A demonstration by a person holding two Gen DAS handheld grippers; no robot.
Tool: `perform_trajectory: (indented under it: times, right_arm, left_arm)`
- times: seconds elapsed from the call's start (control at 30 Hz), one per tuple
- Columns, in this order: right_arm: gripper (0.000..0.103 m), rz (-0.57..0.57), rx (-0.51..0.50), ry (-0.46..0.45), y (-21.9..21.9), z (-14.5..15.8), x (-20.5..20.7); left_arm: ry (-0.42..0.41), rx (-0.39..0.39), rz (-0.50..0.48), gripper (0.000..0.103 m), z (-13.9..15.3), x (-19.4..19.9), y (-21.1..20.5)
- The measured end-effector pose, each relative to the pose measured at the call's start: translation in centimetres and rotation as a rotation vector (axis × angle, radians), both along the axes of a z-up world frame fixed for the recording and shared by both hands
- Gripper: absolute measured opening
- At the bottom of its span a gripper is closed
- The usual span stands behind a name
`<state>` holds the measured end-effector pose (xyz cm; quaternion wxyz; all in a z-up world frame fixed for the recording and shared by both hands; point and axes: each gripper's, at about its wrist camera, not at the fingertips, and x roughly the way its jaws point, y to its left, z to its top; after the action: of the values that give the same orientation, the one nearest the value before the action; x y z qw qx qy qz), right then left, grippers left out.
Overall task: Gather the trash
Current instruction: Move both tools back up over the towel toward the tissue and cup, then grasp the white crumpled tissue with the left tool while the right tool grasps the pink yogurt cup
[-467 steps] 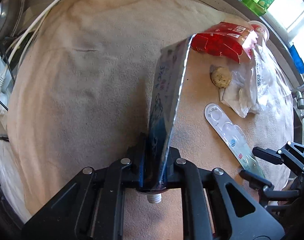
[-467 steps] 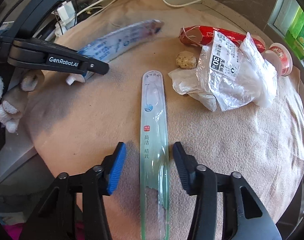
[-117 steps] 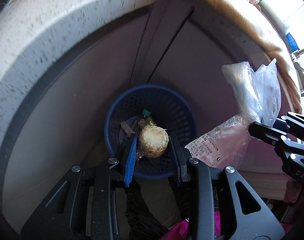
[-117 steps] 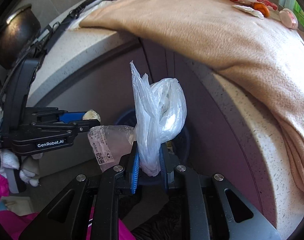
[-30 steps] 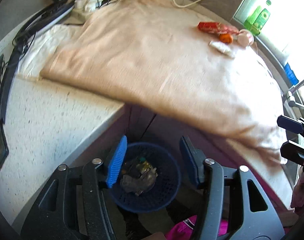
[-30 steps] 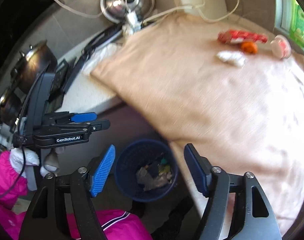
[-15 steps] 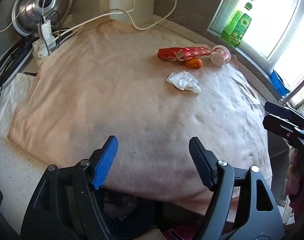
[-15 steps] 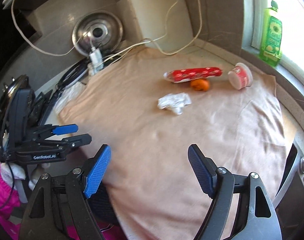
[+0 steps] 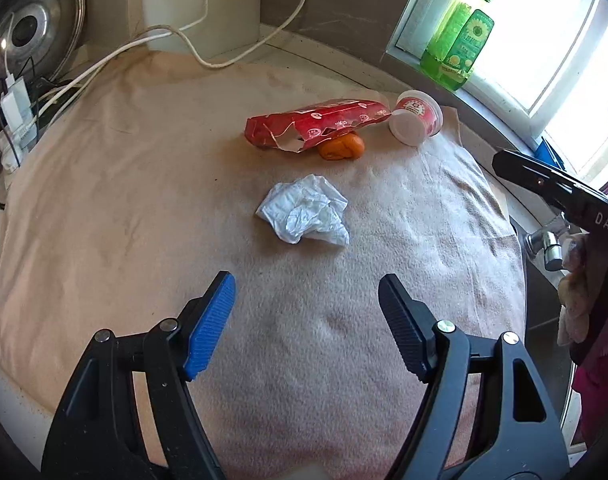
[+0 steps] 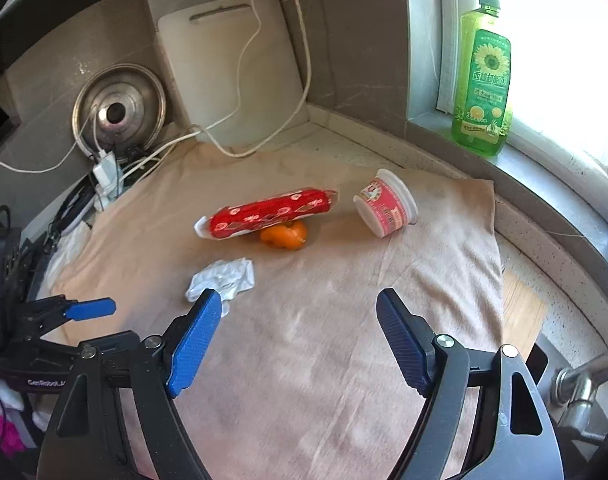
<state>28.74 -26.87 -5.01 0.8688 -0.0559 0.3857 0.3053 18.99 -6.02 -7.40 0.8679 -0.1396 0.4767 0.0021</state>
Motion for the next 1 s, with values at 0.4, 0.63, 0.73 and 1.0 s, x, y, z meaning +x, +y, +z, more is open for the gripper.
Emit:
perform_trajectory:
  times: [0.4,0.63,0.73,1.0]
  right_arm:
    - [0.080,-0.050,-0.037,-0.001,0.0,-1.3,7.8]
    - [0.080,-0.028,-0.107,-0.028,1.1,-2.4,10.2]
    - [0.080,-0.011,-0.125,-0.023,1.6,-2.9,11.1]
    - [0.080,0.021,-0.215,-0.037,3.3,-4.5,12.8]
  left_arm:
    - [0.080,0.041,-0.021,0.076,-2.5,6.3,-1.2]
    - [0.124,0.068,-0.026,0.076,-4.2,8.0,-1.1]
    - [0.130,0.063,-0.030,0.076,-4.7,8.2,-0.9]
    - [0.137,0.065,-0.036,0.074,-5.4,8.8,-0.8]
